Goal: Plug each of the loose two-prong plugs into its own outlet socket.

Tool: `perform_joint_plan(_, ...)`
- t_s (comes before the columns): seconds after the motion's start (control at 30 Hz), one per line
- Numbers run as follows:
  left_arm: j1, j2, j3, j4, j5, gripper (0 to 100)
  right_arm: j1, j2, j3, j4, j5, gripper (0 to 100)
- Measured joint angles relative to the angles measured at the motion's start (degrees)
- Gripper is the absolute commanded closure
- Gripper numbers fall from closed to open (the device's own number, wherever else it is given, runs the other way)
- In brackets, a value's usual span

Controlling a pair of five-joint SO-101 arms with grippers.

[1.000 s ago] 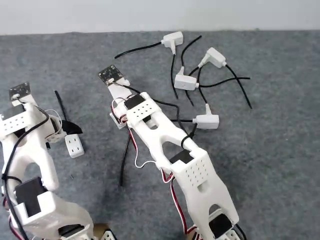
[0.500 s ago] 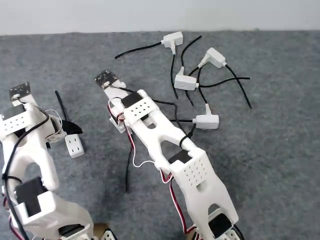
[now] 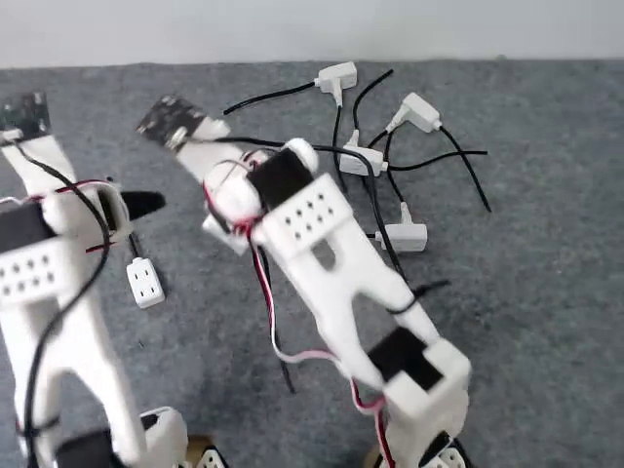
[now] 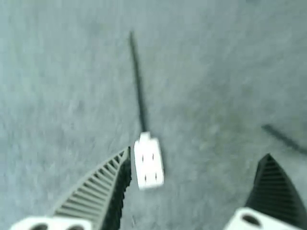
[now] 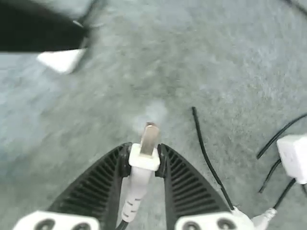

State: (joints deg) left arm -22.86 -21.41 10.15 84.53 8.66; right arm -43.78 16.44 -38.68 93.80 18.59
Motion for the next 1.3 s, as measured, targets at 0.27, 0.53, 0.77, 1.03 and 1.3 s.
perform_joint_plan(0.27, 3.1, -18.7, 2.8, -6.2, -6.9, 61, -9.1, -15.5, 0.1, 6.9, 3.3, 99.1)
perform_joint_plan(0.53, 8.4, -36.6, 18.1, -12.5, -15.4, 61, -9.6, -29.4, 7.4, 6.9, 3.8, 99.1)
perform_joint_plan(0.77, 18.0, -59.4, 33.8, -13.0, -20.9, 61, -8.0, -46.9, 19.1, 6.9, 4.2, 99.1)
perform_joint_plan(1.03, 27.4, -80.6, 39.4, -9.4, -22.9, 61, -12.5, -59.3, 45.7, 4.9, 14.2, 99.1)
perform_joint_plan(1.3, 32.3, -81.1, 39.4, -7.6, -22.8, 61, -12.7, -60.7, 53.6, -4.1, 14.2, 99.1)
